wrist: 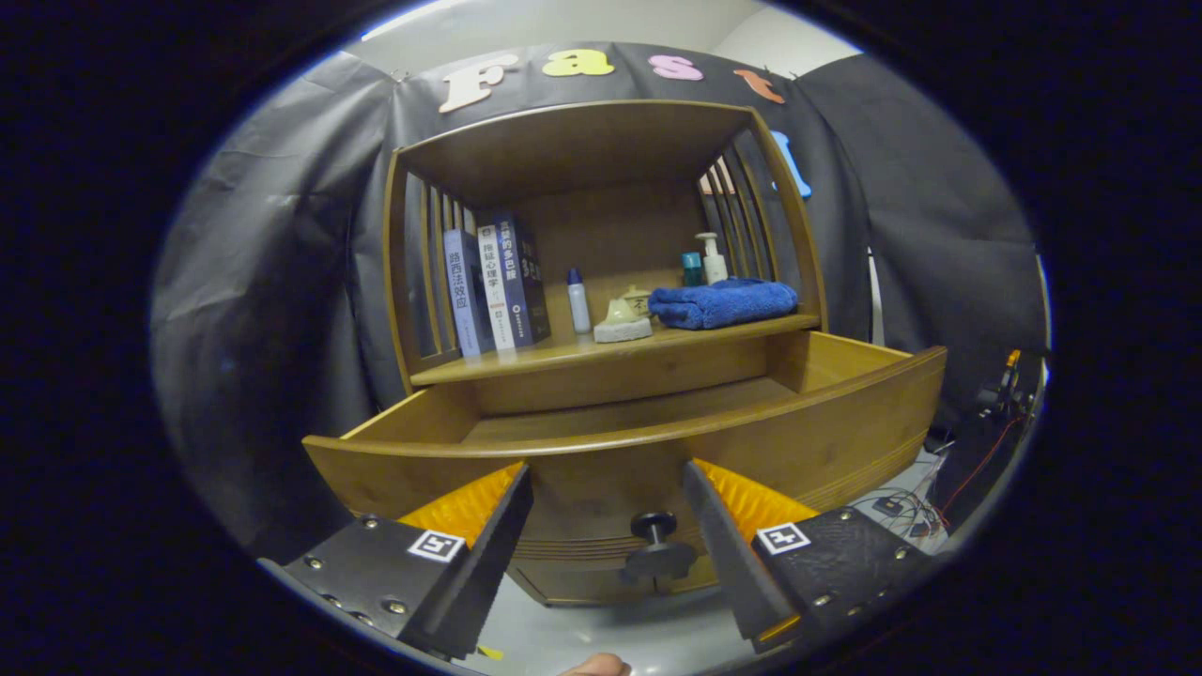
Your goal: Pull open the drawer, take out the items inside it, and place them on the countertop above the cabinet.
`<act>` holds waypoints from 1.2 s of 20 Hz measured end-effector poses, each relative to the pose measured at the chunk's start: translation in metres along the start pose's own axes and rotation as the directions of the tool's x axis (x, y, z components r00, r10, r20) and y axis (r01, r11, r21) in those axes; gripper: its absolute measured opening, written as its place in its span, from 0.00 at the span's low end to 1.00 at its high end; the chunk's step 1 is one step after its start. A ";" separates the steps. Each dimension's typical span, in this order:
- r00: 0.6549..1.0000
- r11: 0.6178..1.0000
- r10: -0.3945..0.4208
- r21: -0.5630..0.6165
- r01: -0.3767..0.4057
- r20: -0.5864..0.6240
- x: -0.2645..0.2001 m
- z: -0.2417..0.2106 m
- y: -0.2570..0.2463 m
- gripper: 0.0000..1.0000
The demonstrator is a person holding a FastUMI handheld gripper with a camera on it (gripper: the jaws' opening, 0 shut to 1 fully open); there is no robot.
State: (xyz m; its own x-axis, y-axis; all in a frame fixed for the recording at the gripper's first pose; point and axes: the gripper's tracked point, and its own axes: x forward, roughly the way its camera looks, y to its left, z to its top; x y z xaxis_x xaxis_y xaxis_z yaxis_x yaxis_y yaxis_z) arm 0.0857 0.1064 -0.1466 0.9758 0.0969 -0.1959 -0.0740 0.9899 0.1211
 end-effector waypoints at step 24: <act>1.000 1.000 0.025 0.014 -0.025 0.001 0.044 0.021 0.000 0.98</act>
State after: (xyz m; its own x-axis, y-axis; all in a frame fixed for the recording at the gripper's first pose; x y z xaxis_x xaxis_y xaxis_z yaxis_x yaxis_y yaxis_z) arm 0.1330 0.1081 -0.1344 0.9738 0.1213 -0.1923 -0.0954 0.9857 0.1391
